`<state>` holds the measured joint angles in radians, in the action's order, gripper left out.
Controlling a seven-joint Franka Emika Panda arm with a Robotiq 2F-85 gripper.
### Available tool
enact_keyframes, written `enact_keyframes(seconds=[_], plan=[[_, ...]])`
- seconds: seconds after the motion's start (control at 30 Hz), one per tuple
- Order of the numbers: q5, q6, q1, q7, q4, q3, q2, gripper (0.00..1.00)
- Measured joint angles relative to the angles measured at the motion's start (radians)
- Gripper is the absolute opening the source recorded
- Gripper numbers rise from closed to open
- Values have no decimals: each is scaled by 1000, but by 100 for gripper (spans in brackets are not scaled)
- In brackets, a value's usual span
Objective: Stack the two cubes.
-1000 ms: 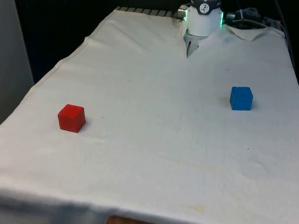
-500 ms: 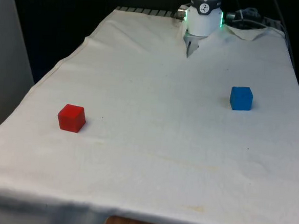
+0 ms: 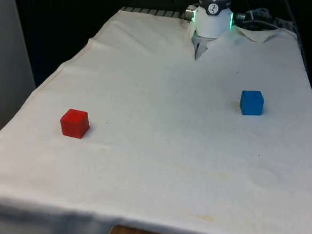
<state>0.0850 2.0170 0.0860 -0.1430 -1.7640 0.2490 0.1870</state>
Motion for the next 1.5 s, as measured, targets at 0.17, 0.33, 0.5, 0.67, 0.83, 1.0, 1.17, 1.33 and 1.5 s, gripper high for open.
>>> enact_keyframes(seconds=[0.17,0.33,0.5,0.67,0.83,1.0,1.17,1.33,1.5], plan=[[-11,27,-4,-28,5,21,17,100],[-30,53,-8,-62,10,44,36,100],[-48,78,-10,-93,12,65,51,100],[-71,99,-13,-127,23,86,74,100],[-98,113,-18,-165,45,106,105,100],[-127,119,-22,-199,79,124,146,100],[-175,120,-29,-245,119,147,197,100],[-208,122,-33,-274,138,163,227,100],[-246,125,-36,-310,164,184,267,100]])
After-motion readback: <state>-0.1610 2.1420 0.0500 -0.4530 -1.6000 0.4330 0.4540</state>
